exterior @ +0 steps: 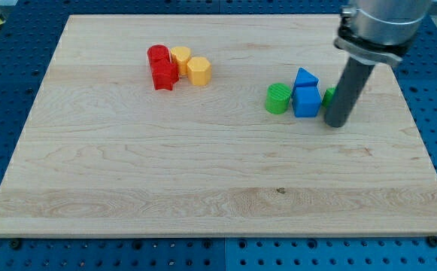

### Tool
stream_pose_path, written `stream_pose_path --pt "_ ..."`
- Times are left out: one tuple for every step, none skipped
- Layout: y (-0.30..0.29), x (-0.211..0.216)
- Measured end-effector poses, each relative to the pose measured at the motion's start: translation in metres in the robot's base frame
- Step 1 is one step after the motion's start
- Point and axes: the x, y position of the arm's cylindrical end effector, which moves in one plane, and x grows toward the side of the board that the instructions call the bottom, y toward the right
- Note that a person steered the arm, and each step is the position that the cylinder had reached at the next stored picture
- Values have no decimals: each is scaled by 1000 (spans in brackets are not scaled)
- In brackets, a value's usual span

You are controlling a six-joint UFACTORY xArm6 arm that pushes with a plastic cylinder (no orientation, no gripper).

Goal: Place your hand at the top of the green star

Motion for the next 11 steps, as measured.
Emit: stream_pose_path --pt "-37 0" --pt "-76 0" --pt "-83 0" --pt "-100 -3" --pt "-126 -21" --pt "-130 -45" --pt "-130 -69" --pt "-129 -91" --pt "-120 -112" --pt "-84 -119" --pt "-30 -119"
